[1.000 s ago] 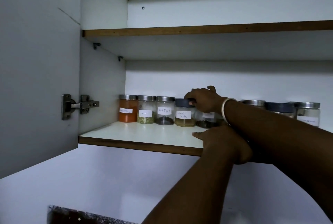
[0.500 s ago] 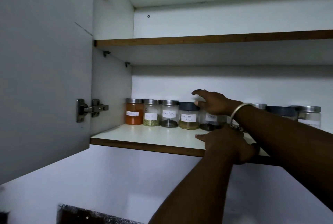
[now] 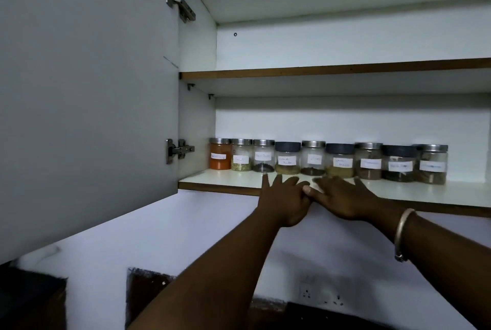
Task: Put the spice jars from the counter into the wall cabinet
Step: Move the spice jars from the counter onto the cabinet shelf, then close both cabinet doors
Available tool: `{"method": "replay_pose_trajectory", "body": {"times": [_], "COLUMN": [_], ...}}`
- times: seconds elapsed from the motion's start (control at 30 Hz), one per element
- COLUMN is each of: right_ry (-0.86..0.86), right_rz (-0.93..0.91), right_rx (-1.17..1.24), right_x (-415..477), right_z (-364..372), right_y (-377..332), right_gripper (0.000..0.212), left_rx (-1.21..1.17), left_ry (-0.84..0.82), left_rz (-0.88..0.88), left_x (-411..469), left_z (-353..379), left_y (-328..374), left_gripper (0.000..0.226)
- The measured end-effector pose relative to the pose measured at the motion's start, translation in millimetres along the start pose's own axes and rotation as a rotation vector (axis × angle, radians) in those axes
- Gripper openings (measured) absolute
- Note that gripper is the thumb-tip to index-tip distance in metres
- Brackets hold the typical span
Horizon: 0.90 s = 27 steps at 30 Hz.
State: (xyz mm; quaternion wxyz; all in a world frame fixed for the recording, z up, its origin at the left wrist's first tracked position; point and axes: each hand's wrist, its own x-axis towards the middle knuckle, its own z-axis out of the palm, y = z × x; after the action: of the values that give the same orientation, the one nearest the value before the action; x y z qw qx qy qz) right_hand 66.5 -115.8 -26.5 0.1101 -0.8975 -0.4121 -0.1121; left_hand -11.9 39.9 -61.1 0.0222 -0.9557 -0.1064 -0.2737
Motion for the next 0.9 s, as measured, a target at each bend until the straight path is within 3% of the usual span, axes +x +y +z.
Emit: {"method": "replay_pose_trajectory", "body": {"times": [0.1,0.23,0.33,0.43,0.5,0.6,0.7,0.8,0.9], "right_ry": [0.374,0.564,0.608,0.543,0.417,0.411,0.432,0.522,0.575], "right_rz": [-0.199,-0.507,-0.714,-0.869,-1.000,-1.099,-1.015,-0.949,-0.917], "right_rx": [0.231,0.679,0.811,0.863,0.952,0.891,0.811,0.826,0.882], "right_x": [-31,-100,-151,-179,-180,-165,-154,-145,-141], "right_z": [11,22,22,8,0,3,11,24,33], "right_y": [-28,-103,-173,-241,-283,-337,-387,-418,-439], "right_gripper": [0.080,0.076,0.081,0.082,0.084,0.084,0.088,0.087,0.079], "left_rx": [-0.178,-0.238,-0.054,0.301,0.489,0.539,0.375,0.114,0.061], "left_ry": [0.181,0.512,0.783,1.001,1.050,1.071,1.011,0.898,0.845], "left_rz": [0.054,0.103,0.058,-0.035,-0.112,-0.293,-0.459,-0.484,-0.506], "left_x": [-48,-160,-248,-316,-354,-389,-406,-404,-393], "left_z": [-30,-81,-128,-183,-219,-259,-278,-272,-263], "left_y": [10,5,-3,-13,-26,-57,-98,-136,-159], "left_gripper": [0.058,0.068,0.055,0.040,0.038,0.050,0.066,0.075,0.073]}}
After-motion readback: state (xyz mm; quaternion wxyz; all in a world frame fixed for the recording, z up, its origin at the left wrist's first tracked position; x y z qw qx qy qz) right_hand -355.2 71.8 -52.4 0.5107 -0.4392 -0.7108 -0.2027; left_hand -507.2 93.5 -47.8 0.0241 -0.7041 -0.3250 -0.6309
